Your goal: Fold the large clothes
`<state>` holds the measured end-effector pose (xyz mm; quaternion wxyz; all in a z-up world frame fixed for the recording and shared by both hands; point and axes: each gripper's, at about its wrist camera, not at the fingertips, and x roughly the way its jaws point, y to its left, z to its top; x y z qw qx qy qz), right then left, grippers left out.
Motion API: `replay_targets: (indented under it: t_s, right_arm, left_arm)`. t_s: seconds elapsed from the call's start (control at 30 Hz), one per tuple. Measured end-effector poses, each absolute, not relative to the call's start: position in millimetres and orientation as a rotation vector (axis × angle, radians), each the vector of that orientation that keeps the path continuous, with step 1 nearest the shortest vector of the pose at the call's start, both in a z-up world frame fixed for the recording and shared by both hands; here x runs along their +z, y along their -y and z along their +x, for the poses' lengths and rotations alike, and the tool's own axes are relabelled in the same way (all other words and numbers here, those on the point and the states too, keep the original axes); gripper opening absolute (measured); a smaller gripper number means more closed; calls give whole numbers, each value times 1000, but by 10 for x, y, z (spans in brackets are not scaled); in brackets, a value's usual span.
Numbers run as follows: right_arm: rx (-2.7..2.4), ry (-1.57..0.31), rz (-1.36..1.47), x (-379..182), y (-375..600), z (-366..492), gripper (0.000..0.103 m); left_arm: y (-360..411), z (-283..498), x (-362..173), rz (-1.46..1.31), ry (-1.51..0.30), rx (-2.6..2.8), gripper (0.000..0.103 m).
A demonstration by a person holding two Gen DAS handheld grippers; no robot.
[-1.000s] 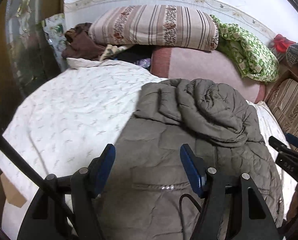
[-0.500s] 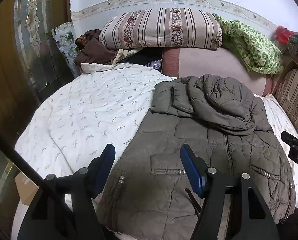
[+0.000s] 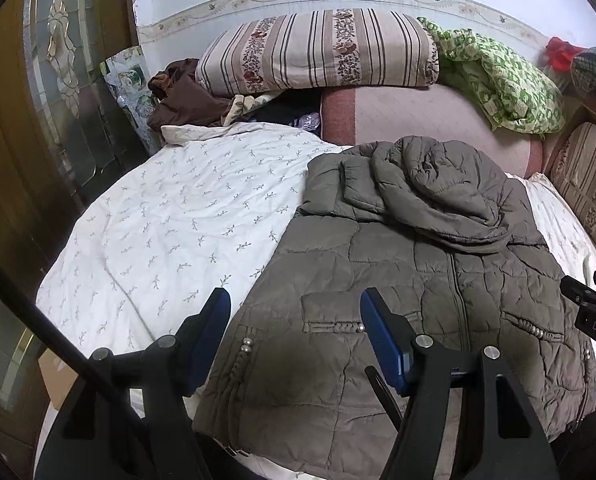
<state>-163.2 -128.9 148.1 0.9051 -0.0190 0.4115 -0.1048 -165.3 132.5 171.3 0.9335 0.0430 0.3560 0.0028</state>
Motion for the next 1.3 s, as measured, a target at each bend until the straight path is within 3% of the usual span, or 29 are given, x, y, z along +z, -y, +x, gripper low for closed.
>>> replay_targets:
  t_s: [0.4, 0.63, 0.8, 1.0, 1.3]
  right_arm:
    - [-293, -936, 74, 1232, 2015, -1709, 71]
    - [-291, -999, 398, 868, 3031, -1867, 73]
    - [-211, -998, 673, 527, 3533, -1949, 73]
    - [-32, -951, 911, 221, 3694, -1964, 73]
    - [131, -990, 991, 47, 3548, -1898, 72]
  left_arm:
    - [-1870, -1361, 1425, -41, -845, 62, 69]
    - [-2369, -1074, 995, -116, -962, 16, 69]
    - [-2670, -865, 678, -314, -1059, -140, 69]
    - [-2732, -641, 347, -506, -1117, -341, 69]
    - [-2685, -610, 224, -685, -1143, -552, 71]
